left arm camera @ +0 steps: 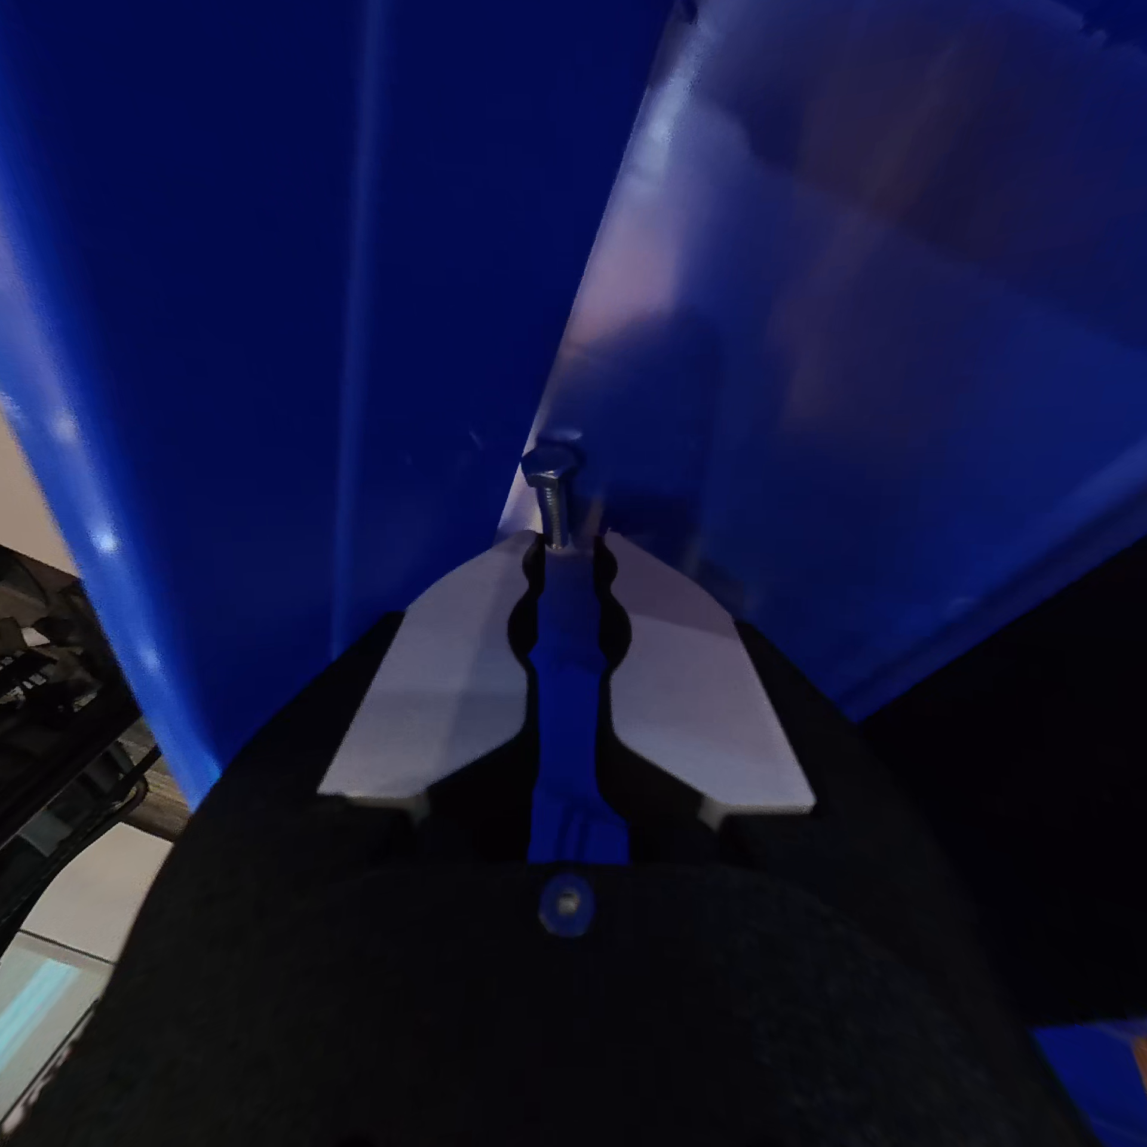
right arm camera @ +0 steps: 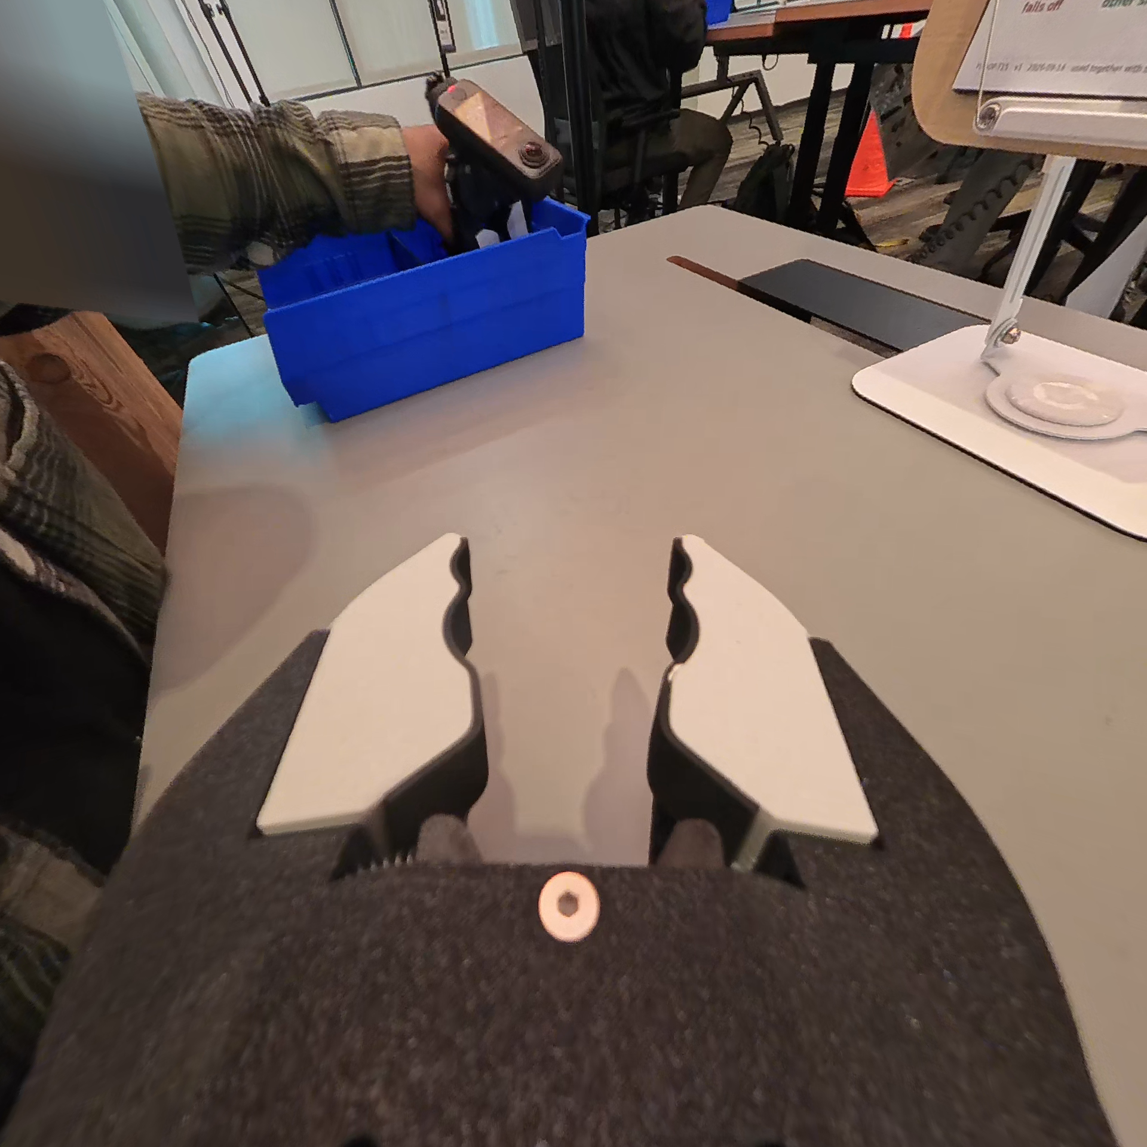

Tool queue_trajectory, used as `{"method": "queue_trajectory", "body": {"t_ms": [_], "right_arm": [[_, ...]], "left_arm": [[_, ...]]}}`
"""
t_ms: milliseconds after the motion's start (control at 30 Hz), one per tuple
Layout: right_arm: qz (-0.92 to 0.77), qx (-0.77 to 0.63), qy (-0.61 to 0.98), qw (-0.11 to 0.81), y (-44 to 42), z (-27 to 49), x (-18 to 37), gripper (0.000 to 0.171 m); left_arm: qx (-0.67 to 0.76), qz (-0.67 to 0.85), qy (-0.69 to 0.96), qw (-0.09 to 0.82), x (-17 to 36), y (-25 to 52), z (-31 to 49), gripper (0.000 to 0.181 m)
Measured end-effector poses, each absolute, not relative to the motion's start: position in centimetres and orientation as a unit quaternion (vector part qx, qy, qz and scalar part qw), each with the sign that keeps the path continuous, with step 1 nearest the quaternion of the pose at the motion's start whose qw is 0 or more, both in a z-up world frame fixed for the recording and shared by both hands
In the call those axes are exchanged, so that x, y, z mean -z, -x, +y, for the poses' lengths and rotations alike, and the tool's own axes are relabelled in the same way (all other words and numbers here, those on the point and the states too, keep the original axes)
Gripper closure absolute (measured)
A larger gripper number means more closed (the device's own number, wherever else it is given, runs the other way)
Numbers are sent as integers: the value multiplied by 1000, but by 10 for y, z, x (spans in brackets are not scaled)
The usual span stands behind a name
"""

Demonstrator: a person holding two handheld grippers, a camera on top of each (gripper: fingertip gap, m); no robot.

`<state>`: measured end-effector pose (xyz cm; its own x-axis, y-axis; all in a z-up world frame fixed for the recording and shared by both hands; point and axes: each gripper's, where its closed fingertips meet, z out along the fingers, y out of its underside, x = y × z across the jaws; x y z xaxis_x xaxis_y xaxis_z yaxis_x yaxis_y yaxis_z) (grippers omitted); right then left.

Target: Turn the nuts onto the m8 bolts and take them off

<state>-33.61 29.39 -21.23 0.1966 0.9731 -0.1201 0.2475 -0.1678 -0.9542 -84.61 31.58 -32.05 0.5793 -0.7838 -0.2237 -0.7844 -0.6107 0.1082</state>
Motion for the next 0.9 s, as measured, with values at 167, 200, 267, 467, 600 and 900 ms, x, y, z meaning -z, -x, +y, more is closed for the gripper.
{"method": "queue_trajectory", "body": {"t_ms": [167,200,267,467,600,900], "right_arm": [[-482,-419,635,434,337,290,211,112],[-482,-418,635,435,337,289,211,112],[-480,-418,635,438,335,289,209,113],[-477,-421,634,440,333,288,207,114],[-477,-419,635,440,330,287,207,114],[-476,-430,628,441,327,281,203,115]], "left_arm": [[-121,426,897,-22,324,845,313,172],[-122,424,897,-23,324,845,313,172],[-120,415,902,-22,324,845,313,173],[-131,406,904,-27,324,845,312,173],[-138,402,905,-26,322,848,309,174],[-134,388,912,16,299,847,302,174]]}}
